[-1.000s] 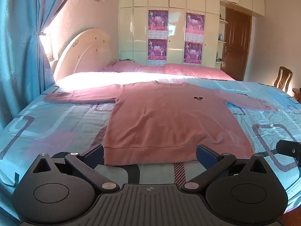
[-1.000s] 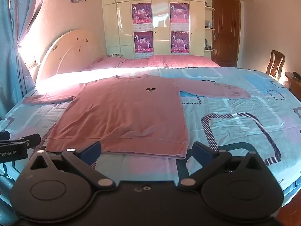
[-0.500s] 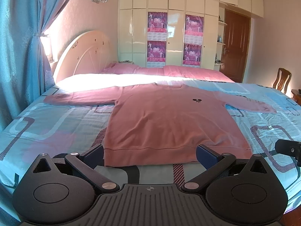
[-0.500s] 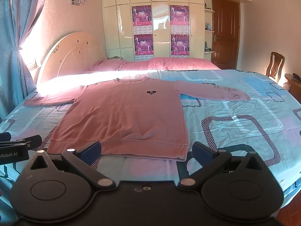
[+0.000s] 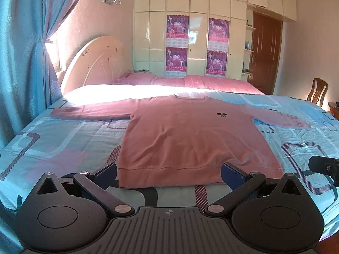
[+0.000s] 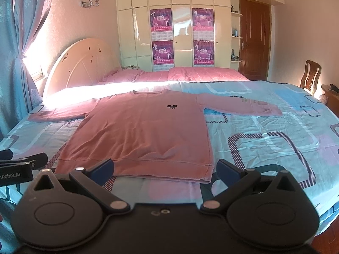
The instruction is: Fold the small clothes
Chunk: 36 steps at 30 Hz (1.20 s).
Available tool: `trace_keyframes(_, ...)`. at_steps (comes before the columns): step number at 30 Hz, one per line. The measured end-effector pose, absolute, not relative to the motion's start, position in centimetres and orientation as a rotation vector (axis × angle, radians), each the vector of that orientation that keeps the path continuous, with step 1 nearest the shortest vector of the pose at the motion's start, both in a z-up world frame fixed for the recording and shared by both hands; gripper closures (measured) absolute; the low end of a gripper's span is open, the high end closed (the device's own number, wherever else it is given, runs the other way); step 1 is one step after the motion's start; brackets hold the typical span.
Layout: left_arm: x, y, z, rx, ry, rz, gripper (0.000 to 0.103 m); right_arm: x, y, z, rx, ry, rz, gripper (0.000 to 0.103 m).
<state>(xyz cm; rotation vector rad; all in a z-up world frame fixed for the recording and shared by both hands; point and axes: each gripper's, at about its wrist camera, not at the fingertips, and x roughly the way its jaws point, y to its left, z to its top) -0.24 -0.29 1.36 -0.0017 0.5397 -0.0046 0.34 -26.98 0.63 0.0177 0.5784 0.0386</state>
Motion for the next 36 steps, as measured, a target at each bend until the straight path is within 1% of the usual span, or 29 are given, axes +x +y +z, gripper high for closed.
trace_keyframes(36,-0.39,-0.68,1.72,-0.001,0.534,-0.002,0.0,0.41,-27.08,1.04,0.022,0.571,0.033,0.0)
